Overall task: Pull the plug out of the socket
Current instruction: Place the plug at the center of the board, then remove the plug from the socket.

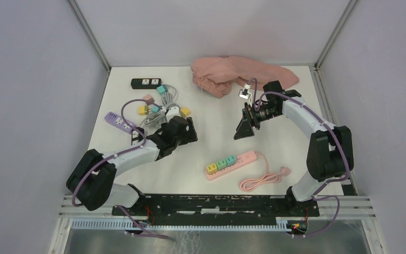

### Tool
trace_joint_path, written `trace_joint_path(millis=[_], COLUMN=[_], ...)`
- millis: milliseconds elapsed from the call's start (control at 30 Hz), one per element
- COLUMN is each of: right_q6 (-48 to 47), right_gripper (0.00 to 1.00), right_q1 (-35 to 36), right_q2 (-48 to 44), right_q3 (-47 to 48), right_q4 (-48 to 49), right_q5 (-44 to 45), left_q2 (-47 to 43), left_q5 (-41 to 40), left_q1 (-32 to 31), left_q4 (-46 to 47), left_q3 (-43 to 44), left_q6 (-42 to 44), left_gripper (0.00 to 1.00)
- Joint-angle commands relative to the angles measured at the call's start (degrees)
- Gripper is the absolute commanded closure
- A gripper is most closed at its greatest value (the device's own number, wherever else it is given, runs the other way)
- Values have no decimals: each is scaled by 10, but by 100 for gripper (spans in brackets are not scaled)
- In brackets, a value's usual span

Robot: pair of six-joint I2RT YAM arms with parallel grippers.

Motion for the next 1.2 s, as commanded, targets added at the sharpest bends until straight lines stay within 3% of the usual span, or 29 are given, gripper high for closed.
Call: trace_joint_path(millis=[0,433,700,767,933,1000,1167], right_q6=[-21,-59,-125,-226,-660,-758,-813], right_gripper=[0,0,0,0,0,0,0], right_q1=[-2,-2,-4,-10,-13,-13,-13], right_q2=[-31,-76,-119,-125,-93,-63,-50], right_q3=[15,-5,-29,-33,-23,-6,-14], right_q4=[3,2,-20,-83,-402,-473,-494], right_q5=[-1,-35,-68,-113,-161,-151,-129], left_q2=[-64,-243,-320,-329,-340,-340,-335], left_q5=[73,297,383,392,418,428,437], left_q1=[1,1,1,1,1,1,0], left_q4=[31,244,408,444,509,513,517], left_q3=[0,-125,-203,-223,-266,-272,-286], left_q6=[30,68,47,37,27,27,31], left_gripper=[10,5,5,5,4,4,2])
